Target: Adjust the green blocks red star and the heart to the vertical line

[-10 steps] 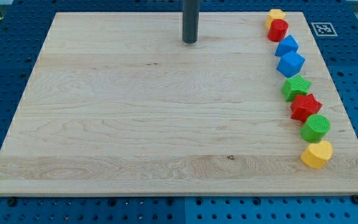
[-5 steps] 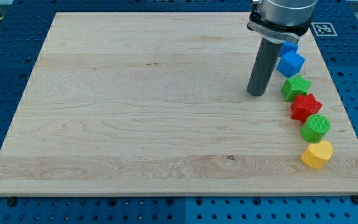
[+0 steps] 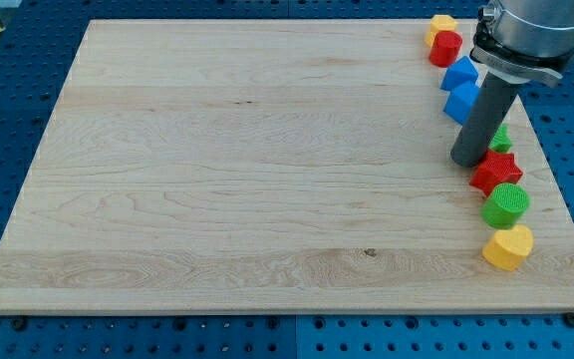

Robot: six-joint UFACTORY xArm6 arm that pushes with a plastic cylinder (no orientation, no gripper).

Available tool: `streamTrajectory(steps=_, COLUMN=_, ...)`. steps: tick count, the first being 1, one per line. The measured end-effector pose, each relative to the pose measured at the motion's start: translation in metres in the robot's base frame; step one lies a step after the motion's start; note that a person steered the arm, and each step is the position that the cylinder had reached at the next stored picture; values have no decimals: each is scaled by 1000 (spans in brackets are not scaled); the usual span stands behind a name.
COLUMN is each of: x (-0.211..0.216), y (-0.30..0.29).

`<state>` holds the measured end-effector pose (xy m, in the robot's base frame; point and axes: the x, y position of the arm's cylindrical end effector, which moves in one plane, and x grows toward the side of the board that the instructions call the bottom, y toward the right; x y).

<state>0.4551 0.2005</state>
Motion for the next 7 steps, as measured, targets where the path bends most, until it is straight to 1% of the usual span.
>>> streamTrajectory(steps=1, x=2, y=0)
streamTrajectory(steps=3, x=61, y=-1)
streamTrajectory(steps=4, x=64, y=-1)
streamTrajectory(steps=6, x=96, y=-1)
streamTrajectory(steps=7, x=98, y=-1)
